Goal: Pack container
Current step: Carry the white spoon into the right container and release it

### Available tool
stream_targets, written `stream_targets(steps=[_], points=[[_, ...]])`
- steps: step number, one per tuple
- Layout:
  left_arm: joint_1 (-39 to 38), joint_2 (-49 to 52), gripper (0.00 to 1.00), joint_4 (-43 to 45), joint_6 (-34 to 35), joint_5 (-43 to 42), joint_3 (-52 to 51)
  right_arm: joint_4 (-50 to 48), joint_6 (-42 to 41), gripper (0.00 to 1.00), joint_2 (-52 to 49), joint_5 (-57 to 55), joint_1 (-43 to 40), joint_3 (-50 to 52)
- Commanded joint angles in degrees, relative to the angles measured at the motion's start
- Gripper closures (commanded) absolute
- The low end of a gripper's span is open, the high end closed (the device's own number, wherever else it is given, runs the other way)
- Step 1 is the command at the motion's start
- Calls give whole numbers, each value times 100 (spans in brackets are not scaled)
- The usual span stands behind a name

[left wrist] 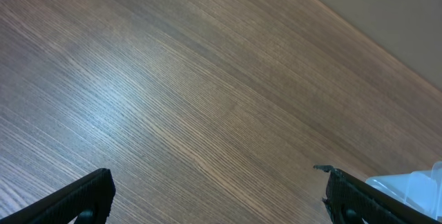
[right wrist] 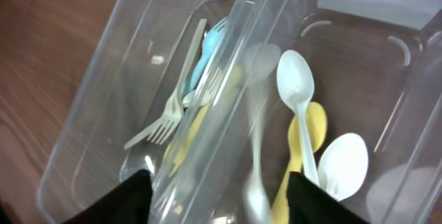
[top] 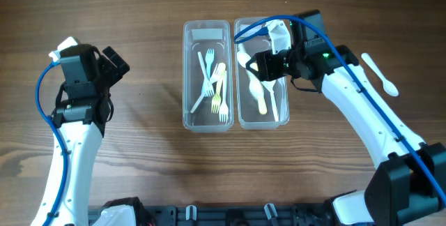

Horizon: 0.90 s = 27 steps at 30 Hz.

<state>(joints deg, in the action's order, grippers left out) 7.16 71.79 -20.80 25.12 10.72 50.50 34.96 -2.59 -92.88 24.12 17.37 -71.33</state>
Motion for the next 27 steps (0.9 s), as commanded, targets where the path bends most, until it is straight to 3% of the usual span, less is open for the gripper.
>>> stream_targets(steps=[1, 7, 11, 15, 19, 23, 27], points=[[26, -44, 0, 11, -92, 70, -2, -48, -39, 33, 138, -417, 2, 31], [26, -44, 0, 11, -92, 70, -2, 83, 125, 32, 203, -2459, -127, 31], [26, -44, 0, 11, -92, 70, -2, 229, 763, 2, 236, -4599, -306, 31], [26, -44, 0, 11, -92, 70, -2, 227, 1617, 1, 236, -5984, -575, 33], [26, -44, 0, 11, -92, 72, -2, 190, 1978, 0, 236, -5904, -1091, 31], [26, -44, 0, 11, -92, 70, -2, 190, 2105, 2, 234, -4712, -2041, 31], [26, -44, 0, 11, -92, 70, -2, 175, 2638, 12, 234, -3383, -3075, 33]])
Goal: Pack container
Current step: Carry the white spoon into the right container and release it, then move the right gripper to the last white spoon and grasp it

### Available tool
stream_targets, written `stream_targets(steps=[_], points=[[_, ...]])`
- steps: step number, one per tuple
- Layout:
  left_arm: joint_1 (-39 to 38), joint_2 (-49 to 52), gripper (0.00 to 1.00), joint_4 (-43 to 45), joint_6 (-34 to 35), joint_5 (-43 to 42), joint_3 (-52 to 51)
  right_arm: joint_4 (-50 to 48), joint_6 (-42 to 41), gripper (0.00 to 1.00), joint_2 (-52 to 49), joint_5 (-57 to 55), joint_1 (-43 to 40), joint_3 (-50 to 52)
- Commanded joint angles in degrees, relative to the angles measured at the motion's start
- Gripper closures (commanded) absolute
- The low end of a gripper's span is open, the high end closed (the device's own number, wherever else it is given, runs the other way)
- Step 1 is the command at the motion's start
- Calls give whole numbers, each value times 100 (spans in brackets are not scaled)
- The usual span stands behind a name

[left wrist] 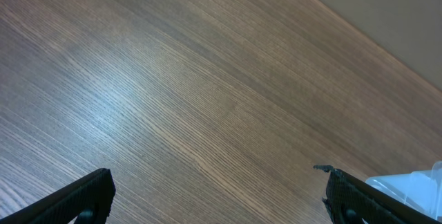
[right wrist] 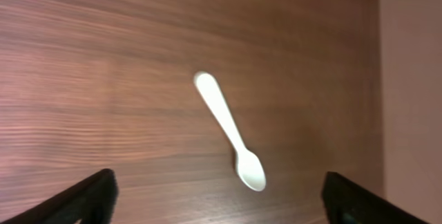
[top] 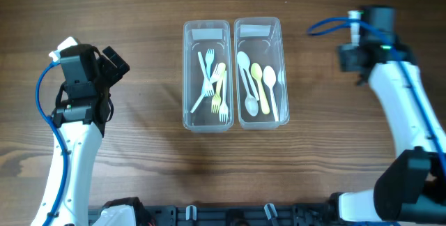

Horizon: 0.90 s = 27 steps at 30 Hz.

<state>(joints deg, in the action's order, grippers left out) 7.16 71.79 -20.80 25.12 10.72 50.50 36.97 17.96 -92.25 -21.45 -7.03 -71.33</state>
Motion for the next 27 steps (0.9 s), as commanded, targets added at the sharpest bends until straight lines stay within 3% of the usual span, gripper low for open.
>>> stream_targets(steps=[1, 6, 13, 27], points=[[26, -44, 0, 11, -92, 70, -2, -59, 651, 14, 170, 1427, -839, 33], [26, -44, 0, 11, -92, 70, -2, -435, 656, 13, 122, 2144, -1447, 33], [26, -44, 0, 11, -92, 70, -2, -518, 1097, 2, -577, 2153, -1567, 31], [26, -44, 0, 11, -92, 70, -2, -997, 1185, 1, -2186, 2159, -1895, 31]])
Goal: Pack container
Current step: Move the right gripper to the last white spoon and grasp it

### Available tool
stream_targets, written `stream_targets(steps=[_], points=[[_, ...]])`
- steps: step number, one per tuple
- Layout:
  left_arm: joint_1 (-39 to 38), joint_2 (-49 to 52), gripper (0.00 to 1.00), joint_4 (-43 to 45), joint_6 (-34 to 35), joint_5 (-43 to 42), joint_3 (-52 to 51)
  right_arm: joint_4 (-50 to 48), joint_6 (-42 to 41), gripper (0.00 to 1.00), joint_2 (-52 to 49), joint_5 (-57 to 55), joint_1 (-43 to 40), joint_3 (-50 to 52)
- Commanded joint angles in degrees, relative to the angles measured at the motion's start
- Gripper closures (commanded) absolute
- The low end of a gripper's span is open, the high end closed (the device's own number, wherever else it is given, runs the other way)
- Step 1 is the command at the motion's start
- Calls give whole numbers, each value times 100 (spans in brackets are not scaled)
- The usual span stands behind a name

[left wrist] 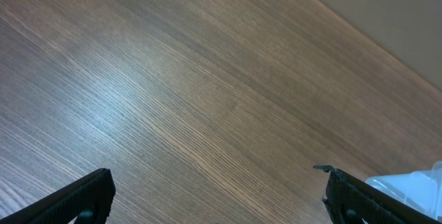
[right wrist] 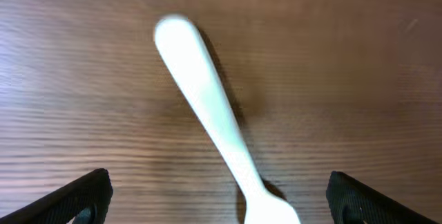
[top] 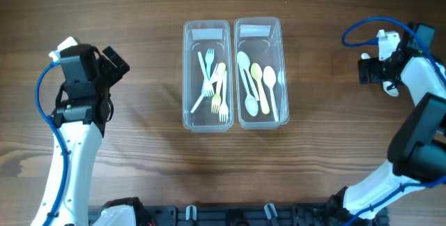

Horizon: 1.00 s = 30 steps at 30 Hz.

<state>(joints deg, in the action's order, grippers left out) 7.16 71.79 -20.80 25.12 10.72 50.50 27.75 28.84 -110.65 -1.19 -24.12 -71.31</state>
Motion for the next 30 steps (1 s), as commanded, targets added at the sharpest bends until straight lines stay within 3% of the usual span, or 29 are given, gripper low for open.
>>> stream_targets(steps=[1, 6, 14, 22, 30], points=[[26, -44, 0, 11, -92, 70, -2, -96, 96, 1, -407, 142, -216, 28], [26, -44, 0, 11, -92, 70, -2, -160, 103, 2, -621, 527, -260, 28], [26, -44, 0, 11, -92, 72, -2, 109, -205, 15, -658, 1051, -192, 28], [26, -44, 0, 11, -92, 70, -2, 824, -1578, 7, -656, 1172, 68, 28], [26, -44, 0, 11, -92, 70, -2, 1115, -2350, 9, -656, 1631, 157, 28]])
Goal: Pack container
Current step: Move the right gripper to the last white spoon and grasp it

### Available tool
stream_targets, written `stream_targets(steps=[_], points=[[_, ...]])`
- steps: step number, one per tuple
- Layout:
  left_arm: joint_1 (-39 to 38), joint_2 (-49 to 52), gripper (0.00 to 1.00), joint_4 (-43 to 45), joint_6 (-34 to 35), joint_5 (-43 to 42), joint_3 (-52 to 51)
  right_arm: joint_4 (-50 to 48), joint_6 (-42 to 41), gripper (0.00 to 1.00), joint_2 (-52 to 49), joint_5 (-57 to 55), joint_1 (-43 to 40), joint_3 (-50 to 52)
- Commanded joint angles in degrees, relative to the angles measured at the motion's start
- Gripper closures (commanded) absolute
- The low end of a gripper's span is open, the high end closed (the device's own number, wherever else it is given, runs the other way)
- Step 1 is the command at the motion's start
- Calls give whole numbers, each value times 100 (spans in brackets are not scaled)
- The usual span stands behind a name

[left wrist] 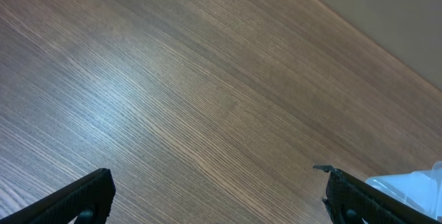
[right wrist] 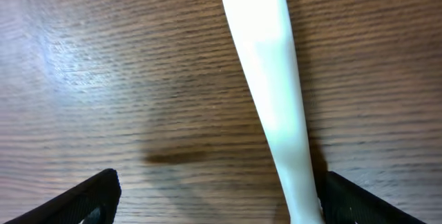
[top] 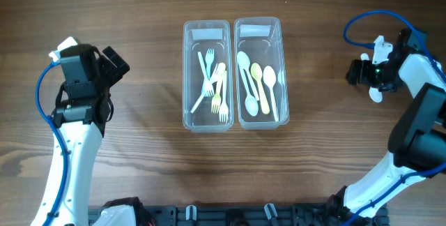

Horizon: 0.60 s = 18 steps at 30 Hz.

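Note:
Two clear containers stand side by side: the left container [top: 205, 109] holds forks, the right container [top: 259, 119] holds spoons. A white spoon [right wrist: 266, 79] lies on the table at the far right, and a bit of this white spoon [top: 376, 95] shows under the arm in the overhead view. My right gripper [right wrist: 221, 198] is open and low over the table, the spoon's handle between its fingers and nearer the right one. That right gripper [top: 374, 79] is well right of the containers. My left gripper [left wrist: 217, 196] is open and empty over bare wood; this left gripper [top: 106, 62] is at the far left.
The wooden table [top: 139, 156] carries only the containers and the spoon. A corner of the left container [left wrist: 414, 182] shows at the left wrist view's lower right. The right arm's blue cable [top: 362, 20] loops above the gripper.
My right gripper is closer to the table, and the white spoon's handle now sits between its open fingers. The left arm has not moved.
My right gripper was open over the spoon container, a spoon blurred below it. Then it was at the far right, high above the white spoon on the table. It was nearer to that spoon at the last moment, and now straddles its handle.

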<state>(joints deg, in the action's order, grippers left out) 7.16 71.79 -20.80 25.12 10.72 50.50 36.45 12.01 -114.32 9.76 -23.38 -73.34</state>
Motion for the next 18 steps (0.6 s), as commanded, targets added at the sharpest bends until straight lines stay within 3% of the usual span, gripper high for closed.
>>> stream_targets(steps=[1, 12, 14, 18], points=[[26, -44, 0, 11, -92, 70, -2, 260, -660, 9, -289, 533, 83, 232], [26, -44, 0, 11, -92, 70, -2, 210, -409, 28, -289, -529, 81, 232], [26, -44, 0, 11, -92, 72, -2, 190, -166, 44, -289, -529, 81, 232], [26, -44, 0, 11, -92, 70, -2, 164, -146, 63, -289, -529, 81, 232]])
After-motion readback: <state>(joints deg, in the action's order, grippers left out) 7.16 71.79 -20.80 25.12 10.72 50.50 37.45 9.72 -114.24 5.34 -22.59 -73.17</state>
